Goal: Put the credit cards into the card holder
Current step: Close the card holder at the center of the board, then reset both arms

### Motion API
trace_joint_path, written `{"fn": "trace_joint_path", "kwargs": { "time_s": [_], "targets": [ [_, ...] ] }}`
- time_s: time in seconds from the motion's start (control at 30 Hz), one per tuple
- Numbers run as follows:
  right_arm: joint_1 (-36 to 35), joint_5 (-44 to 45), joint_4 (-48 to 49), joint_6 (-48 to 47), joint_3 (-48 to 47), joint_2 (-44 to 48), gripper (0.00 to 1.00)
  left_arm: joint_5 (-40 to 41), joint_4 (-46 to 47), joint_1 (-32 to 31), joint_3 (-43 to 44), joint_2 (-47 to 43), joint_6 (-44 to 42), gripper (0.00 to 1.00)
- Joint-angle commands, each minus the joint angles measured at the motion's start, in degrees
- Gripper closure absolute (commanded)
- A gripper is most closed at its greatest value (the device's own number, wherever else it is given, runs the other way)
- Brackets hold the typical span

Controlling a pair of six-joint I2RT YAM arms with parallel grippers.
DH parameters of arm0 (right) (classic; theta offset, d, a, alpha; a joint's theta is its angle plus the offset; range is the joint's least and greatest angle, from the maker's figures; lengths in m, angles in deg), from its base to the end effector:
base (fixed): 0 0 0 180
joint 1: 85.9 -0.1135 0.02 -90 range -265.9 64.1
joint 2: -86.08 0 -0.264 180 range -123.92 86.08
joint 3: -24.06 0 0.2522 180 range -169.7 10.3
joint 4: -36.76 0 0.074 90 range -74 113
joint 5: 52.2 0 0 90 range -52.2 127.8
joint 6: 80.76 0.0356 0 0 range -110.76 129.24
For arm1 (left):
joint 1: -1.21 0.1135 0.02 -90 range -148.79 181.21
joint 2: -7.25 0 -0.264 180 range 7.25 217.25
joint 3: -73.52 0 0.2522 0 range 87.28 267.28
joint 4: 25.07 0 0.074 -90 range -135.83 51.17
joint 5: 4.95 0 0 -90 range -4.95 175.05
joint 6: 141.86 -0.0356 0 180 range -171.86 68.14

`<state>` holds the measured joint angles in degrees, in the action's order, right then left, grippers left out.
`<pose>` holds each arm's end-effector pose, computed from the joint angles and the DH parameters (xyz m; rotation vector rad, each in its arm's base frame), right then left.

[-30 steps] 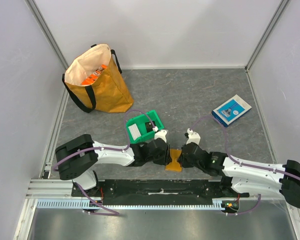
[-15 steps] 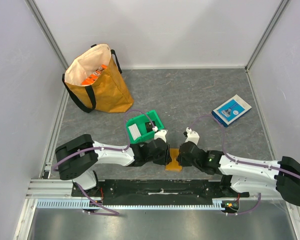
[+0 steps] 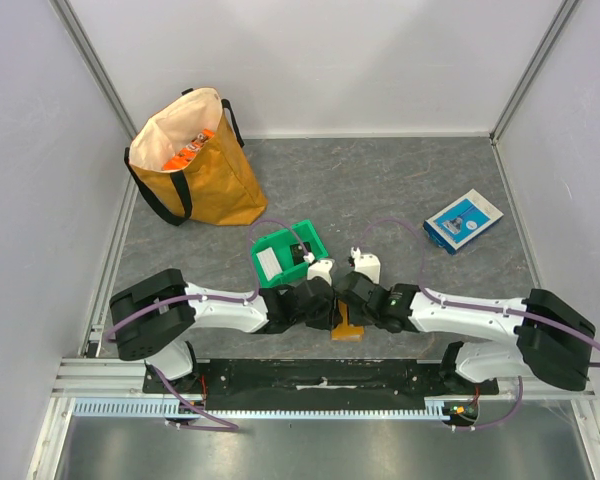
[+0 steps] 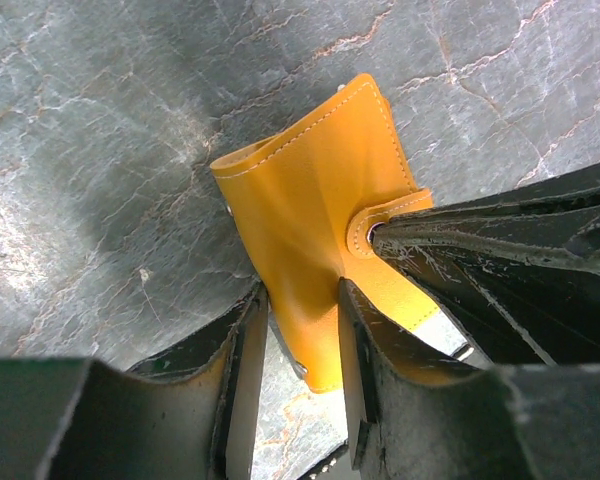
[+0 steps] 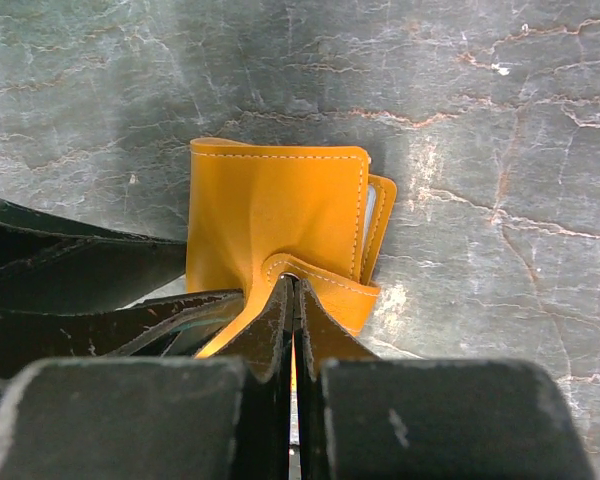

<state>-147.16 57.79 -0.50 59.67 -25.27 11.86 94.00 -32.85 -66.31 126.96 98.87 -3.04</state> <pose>0.1199 0.1933 0.1664 -0.1309 2.5719 0.2733 0.1204 -0.2766 0.1430 0.3288 2.4849 -0.7574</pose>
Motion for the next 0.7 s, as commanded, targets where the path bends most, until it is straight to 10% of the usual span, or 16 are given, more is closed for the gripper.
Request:
{"fn": "trace_joint_path", "kwargs": {
  "time_s": [0.0,0.17,0.3,0.67],
  "targets": [
    [0.34,1.62,-1.81,-0.78,3.14,0.01,0.99,0.62,-7.38,-1.56,-3.64,2.08,-0.13,0.55],
    [1.04,11.46,-0.05,-4.45,1.04,17.85,0.39,4.75,-6.33,-1.64,-5.40,-5.55,0.23,0.12],
    [4.20,17.53,-0.40,-8.85,-0.46,24.46,0.16,10.46,-11.41,-1.47,-3.39,-11.18,0.05,0.11],
    [31.43,16.06,0.64,-19.13,2.17,27.46,0.02,21.72,-20.83,-1.29,-3.73,-26.21,-1.09,0.09]
  ]
}}
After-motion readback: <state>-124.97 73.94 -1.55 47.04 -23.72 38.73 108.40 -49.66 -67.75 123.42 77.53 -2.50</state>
